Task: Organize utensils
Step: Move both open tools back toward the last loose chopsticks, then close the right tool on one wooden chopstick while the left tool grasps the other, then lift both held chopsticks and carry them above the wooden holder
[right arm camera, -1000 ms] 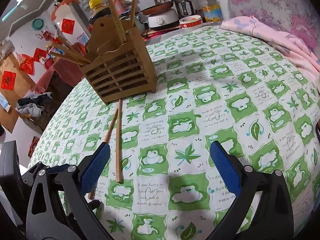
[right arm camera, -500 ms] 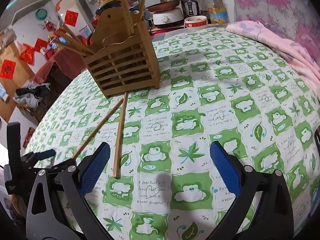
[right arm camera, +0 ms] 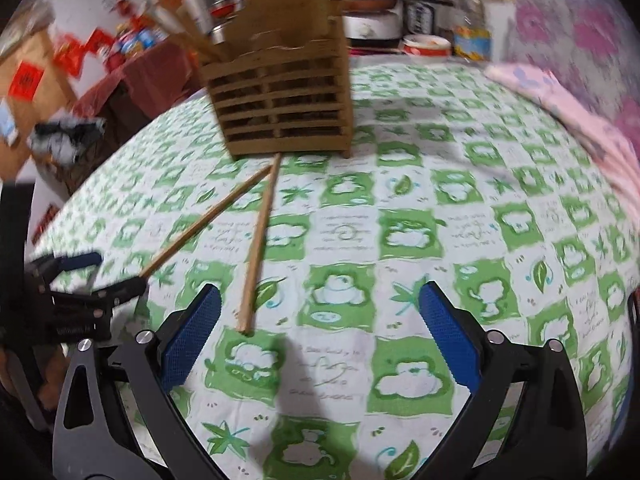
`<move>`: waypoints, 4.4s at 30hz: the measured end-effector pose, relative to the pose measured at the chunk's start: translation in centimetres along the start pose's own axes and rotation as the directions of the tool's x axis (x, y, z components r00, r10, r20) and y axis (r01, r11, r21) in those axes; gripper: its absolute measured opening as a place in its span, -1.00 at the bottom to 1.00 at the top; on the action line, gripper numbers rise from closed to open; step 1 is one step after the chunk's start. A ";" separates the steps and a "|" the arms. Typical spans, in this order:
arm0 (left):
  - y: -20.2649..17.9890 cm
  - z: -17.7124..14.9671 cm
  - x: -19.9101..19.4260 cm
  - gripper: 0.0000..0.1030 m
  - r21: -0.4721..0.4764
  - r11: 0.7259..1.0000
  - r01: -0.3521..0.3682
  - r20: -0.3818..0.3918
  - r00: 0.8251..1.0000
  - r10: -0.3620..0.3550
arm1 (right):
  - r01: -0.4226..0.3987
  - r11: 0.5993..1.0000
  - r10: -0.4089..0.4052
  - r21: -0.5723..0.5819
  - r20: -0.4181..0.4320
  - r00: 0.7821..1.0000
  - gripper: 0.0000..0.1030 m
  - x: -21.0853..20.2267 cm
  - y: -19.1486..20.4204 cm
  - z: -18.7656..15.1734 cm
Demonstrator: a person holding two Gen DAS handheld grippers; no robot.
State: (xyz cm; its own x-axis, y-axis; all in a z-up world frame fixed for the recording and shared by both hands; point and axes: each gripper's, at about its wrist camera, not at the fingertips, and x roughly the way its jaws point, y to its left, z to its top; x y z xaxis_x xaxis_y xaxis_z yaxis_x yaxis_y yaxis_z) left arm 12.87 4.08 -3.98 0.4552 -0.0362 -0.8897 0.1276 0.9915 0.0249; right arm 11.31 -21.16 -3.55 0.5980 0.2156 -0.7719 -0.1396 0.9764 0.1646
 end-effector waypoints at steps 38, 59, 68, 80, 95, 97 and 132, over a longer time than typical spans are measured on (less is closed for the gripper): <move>0.1 0.1 -0.3 0.91 0.009 1.000 0.011 -0.011 1.000 -0.011 | -0.179 0.975 0.178 0.128 0.022 0.984 0.25 -2.6 -3.4 -2.6; -2.9 -1.0 -1.8 -0.74 0.139 0.986 0.096 0.043 0.994 -0.103 | -0.187 0.966 0.184 0.176 0.034 0.982 0.31 -2.5 -4.4 -2.6; -2.7 -1.4 -1.9 -0.78 0.115 0.986 0.121 0.041 0.991 -0.127 | -0.195 0.976 0.195 0.098 0.015 0.981 0.31 -2.5 -2.9 -2.5; -3.2 -2.1 -2.3 -0.82 0.133 0.986 0.101 0.051 0.993 -0.109 | -0.066 0.996 0.059 -0.054 -0.113 0.992 -0.84 -0.6 0.3 -2.6; -2.6 0.2 -8.9 -0.89 0.101 0.993 0.069 0.207 0.974 -0.089 | -0.013 0.996 0.025 -0.090 0.128 0.991 -0.87 -8.0 0.4 -0.4; -2.9 1.2 -10.9 -0.89 0.108 0.991 0.074 0.246 0.964 -0.099 | -0.016 0.996 0.032 -0.088 0.187 0.982 -0.87 -9.9 0.4 0.9; -6.6 16.8 -22.8 -0.89 0.142 0.985 0.094 0.558 0.815 -0.158 | -0.015 0.999 0.033 -0.040 0.504 0.863 -0.87 -16.8 2.3 16.6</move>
State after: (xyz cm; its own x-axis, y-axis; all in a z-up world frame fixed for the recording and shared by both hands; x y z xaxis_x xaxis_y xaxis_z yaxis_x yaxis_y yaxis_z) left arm 16.47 -3.78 23.79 0.8422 -0.2557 -0.4747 0.2936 0.9559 0.0060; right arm 14.04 -22.38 19.96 0.9095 0.2228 -0.3511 -0.1796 0.9720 0.1515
